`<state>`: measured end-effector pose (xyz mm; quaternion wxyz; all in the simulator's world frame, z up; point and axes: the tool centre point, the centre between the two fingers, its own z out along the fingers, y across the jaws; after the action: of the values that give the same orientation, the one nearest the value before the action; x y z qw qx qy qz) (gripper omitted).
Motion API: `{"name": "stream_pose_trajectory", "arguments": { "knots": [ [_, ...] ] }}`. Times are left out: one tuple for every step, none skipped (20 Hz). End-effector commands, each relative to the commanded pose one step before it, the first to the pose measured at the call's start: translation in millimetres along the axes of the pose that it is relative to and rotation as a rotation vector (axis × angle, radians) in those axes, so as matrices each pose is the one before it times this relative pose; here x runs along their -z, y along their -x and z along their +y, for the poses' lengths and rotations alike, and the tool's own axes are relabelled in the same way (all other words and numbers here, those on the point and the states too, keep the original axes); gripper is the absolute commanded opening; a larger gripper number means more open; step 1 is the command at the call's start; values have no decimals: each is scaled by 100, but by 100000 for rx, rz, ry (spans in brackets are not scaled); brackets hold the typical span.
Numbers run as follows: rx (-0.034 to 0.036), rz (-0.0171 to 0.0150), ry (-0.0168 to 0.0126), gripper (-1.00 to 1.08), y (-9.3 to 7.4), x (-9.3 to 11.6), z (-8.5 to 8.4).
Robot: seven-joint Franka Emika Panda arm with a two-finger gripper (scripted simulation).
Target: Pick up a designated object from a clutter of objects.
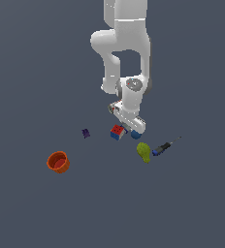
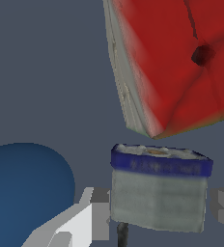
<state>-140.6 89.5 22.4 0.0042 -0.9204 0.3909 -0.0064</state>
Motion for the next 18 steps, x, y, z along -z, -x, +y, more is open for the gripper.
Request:
{"name": "stream_pose_trajectory", "arguments": {
  "knots": [
    [598,-901,1256,100,488,-934,275],
    [0,0,0,100,-13,-46,-12],
    [0,0,0,100,-18,-6,-13],
    [5,47,10,100,-9,20,-9],
    [0,0,0,-100,0,0,0],
    [0,0,0,-100,0,0,0],
    [0,0,0,-100,0,0,0],
    [0,0,0,-100,0,0,0],
    [0,0,0,-100,0,0,0],
    [0,0,0,-100,0,0,0],
    [0,0,0,-100,0,0,0],
    [0,0,0,-100,0,0,0],
    [0,0,0,-100,0,0,0],
    [0,0,0,-100,0,0,0],
    [-1346,1313,-1841,-100,-880,807,-363],
    [0,0,0,-100,-17,19,0],
    [0,0,0,-100,-52,57,0],
    [0,0,0,-100,-87,96,-1]
  ]
}}
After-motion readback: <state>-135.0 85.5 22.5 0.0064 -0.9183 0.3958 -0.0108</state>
